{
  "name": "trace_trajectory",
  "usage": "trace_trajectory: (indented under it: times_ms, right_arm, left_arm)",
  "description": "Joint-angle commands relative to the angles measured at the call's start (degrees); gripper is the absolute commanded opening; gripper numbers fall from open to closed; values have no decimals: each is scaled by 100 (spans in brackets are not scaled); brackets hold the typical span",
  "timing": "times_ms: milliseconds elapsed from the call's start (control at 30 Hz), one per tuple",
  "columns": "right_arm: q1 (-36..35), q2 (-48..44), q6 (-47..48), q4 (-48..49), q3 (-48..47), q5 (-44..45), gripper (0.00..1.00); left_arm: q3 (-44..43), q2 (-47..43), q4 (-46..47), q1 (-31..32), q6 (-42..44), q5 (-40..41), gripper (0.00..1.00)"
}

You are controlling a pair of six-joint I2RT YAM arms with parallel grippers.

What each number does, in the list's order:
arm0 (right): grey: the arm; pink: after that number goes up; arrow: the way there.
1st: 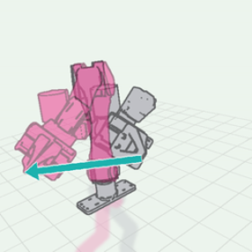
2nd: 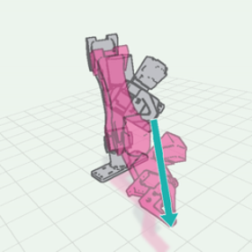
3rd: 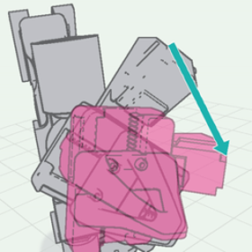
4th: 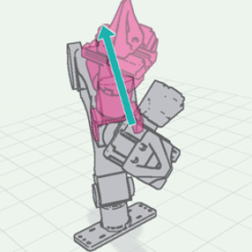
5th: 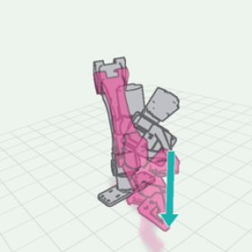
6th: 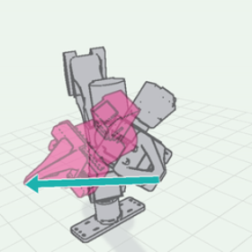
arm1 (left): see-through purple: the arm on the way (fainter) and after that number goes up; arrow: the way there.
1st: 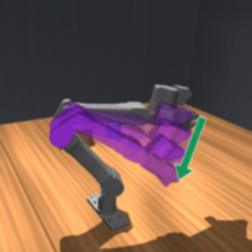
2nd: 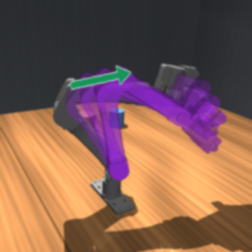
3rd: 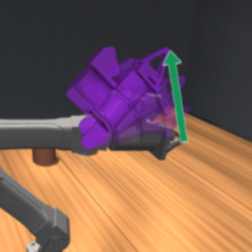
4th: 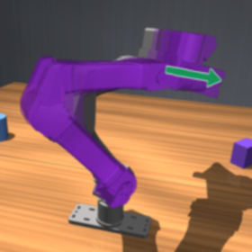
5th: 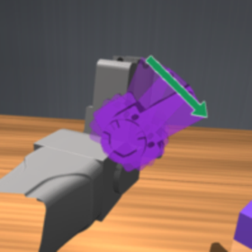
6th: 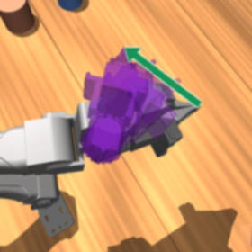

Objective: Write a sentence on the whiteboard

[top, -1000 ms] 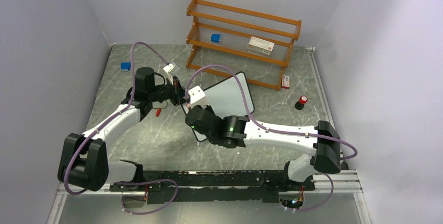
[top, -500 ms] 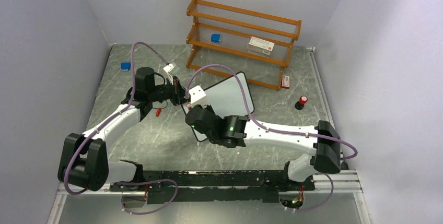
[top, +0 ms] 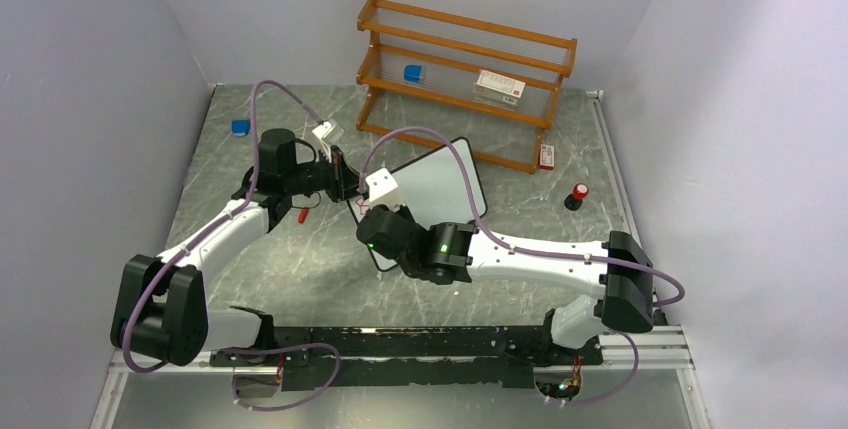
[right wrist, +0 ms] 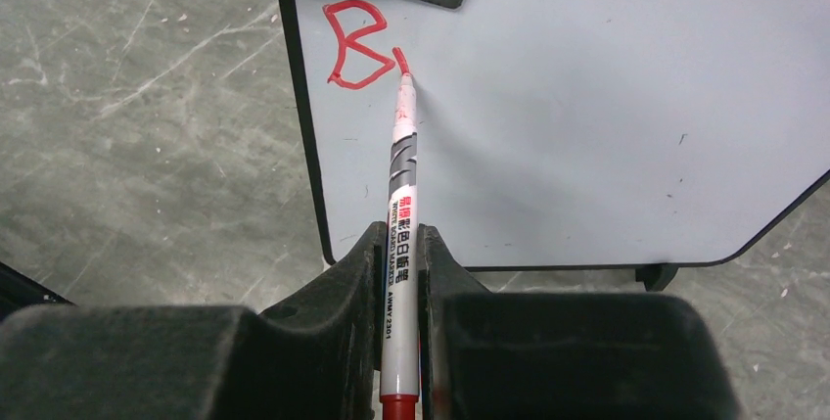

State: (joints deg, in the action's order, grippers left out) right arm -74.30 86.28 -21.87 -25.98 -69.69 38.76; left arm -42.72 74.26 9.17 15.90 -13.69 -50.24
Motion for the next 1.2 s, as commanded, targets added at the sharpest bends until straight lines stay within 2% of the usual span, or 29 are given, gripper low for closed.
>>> trace_trajectory:
  times_ms: [0,367,1167]
  right_arm:
    - [74,-71,-149,-164,87,-53,0]
    - [74,-35,-138,-204,31,-135,0]
    - [90,16,280,374,-210,205,0]
  left_arm:
    - [-92,106,-295,53,134,120,5]
    - [-96,115,-315,49,141,128,5]
    - [-114,141,-372,62,190,136,5]
